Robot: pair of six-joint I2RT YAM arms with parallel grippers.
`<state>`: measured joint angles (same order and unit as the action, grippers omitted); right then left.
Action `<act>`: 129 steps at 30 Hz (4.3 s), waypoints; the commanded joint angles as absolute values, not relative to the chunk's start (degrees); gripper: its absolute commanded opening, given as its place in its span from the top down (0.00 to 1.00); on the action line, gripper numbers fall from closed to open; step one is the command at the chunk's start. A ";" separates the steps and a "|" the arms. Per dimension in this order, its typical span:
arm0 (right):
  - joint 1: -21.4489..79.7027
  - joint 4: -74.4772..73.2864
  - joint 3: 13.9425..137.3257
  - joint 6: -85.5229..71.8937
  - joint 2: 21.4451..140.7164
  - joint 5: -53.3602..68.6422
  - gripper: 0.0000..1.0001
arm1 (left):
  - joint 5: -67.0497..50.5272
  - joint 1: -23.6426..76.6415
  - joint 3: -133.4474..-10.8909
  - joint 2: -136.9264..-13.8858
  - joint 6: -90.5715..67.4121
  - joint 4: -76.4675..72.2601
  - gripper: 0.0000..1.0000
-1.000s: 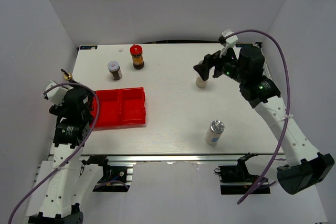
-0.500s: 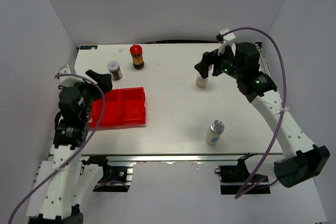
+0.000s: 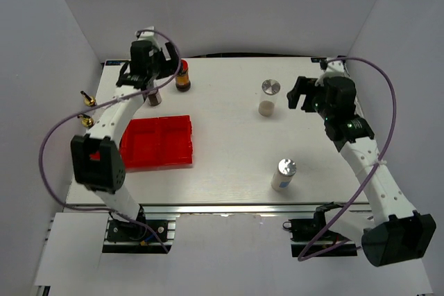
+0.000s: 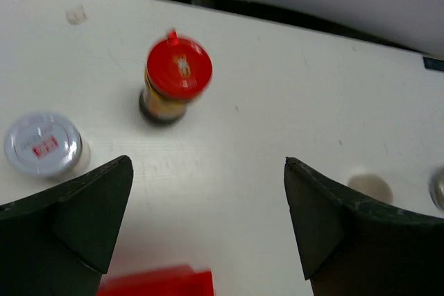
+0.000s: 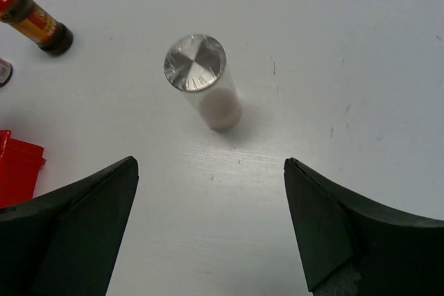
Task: Organize the condiment bottles
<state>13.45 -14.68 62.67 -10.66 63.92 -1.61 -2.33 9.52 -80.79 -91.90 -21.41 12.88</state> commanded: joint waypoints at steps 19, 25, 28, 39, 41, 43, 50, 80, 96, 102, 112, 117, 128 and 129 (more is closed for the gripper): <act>13.27 -9.49 56.78 -14.85 55.54 -10.81 0.10 | 7.38 12.39 -124.54 -132.89 -9.50 22.76 0.02; 13.18 -9.76 56.69 -14.77 55.20 -11.16 0.11 | 11.25 13.18 -126.74 -134.65 -8.79 25.66 0.51; 13.18 -9.76 56.51 -14.77 54.76 -10.81 0.11 | 12.65 13.62 -125.43 -132.72 -8.44 24.70 0.83; 13.18 -9.84 55.29 -14.94 53.53 -9.14 0.11 | 21.43 20.47 -119.28 -116.12 -7.82 25.56 1.00; 13.18 -9.58 54.67 -15.12 52.82 -9.32 0.11 | 24.52 21.53 -114.03 -108.16 -10.27 24.97 1.00; 13.18 -9.32 53.62 -15.29 52.21 -9.14 0.11 | 24.17 21.53 -101.03 -101.37 -13.70 19.80 1.00; 13.10 -8.88 52.73 -15.29 51.94 -8.44 0.11 | 28.99 21.53 -66.73 -71.92 -24.25 12.30 1.00; 13.01 -8.88 52.47 -15.29 52.30 -7.82 0.11 | 52.21 13.97 -47.03 -68.91 -31.56 5.91 0.81; 13.10 -8.70 51.94 -15.82 50.63 -9.49 0.11 | 51.68 13.62 -44.30 -74.18 -32.08 -1.84 0.32; 13.01 -8.52 51.77 -15.82 51.59 -9.32 0.11 | 52.37 13.62 -48.33 -76.11 -31.81 5.44 0.02; 13.01 -8.97 52.03 -16.44 50.63 -7.21 0.11 | 47.30 13.62 -55.63 -74.62 -29.63 14.23 0.02; 13.01 -8.88 51.94 -16.35 51.06 -7.56 0.11 | 40.00 13.62 -62.04 -77.51 -23.92 12.83 0.02; 13.01 -7.74 51.68 -14.59 52.73 -6.95 0.11 | 23.84 9.94 -80.06 -100.19 -15.74 17.94 0.02; 13.09 -7.47 51.68 -14.59 52.91 -6.68 0.11 | 23.30 9.50 -80.50 -102.37 -15.73 17.67 0.02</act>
<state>13.45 -10.66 51.70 -15.64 52.62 -7.33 28.77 11.62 -78.30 -100.40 -17.96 15.25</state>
